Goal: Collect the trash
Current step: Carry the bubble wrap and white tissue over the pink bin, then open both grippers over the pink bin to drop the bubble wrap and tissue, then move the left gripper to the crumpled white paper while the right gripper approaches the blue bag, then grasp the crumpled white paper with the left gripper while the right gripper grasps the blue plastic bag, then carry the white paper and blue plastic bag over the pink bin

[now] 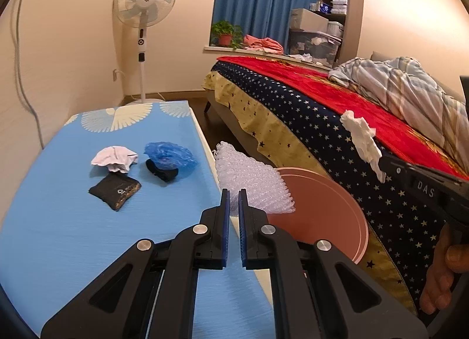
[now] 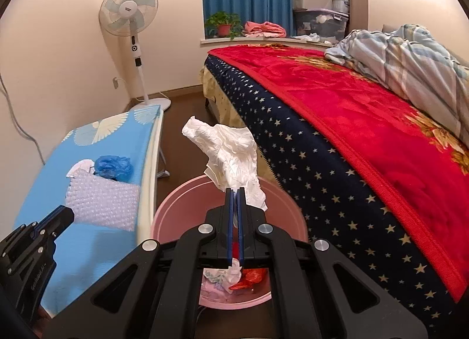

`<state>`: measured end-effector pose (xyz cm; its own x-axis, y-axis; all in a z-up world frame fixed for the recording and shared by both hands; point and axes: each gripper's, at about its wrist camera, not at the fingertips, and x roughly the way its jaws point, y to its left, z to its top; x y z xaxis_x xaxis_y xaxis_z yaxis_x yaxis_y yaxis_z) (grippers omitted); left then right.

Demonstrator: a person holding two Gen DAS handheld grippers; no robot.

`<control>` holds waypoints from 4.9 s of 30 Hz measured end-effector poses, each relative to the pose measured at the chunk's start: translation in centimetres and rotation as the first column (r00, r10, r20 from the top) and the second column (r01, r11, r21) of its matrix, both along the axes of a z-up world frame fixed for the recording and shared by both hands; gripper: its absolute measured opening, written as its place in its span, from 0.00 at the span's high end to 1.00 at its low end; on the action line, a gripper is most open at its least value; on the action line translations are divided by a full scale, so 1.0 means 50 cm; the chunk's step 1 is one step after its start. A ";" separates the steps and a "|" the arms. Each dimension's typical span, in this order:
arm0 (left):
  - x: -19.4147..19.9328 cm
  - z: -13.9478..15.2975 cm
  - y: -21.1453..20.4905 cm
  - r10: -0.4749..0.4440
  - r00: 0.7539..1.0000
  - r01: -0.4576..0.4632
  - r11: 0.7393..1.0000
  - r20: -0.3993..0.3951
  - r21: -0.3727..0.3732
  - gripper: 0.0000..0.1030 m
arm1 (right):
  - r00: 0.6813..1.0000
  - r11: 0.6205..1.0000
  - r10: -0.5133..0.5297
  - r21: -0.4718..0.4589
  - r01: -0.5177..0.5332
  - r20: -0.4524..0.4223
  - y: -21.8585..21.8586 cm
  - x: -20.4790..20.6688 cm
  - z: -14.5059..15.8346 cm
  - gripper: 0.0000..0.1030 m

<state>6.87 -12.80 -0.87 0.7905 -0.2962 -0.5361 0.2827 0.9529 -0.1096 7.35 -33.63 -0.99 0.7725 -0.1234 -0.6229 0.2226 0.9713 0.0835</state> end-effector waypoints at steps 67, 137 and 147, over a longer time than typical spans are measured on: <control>0.057 -0.032 0.134 0.146 0.989 -0.147 0.986 -0.012 -0.081 0.75 | 0.996 0.995 0.015 0.095 -0.023 0.090 0.048 0.035 -0.020 0.54; 0.255 -0.019 0.320 0.340 0.935 -0.354 0.914 -0.104 -0.200 0.97 | 0.952 0.909 0.303 0.286 -0.303 0.046 0.266 0.283 -0.071 0.98; 0.148 0.054 0.236 0.264 0.964 -0.268 0.952 -0.045 -0.149 0.97 | 0.961 0.941 0.268 0.197 -0.277 0.070 0.203 0.169 0.001 0.98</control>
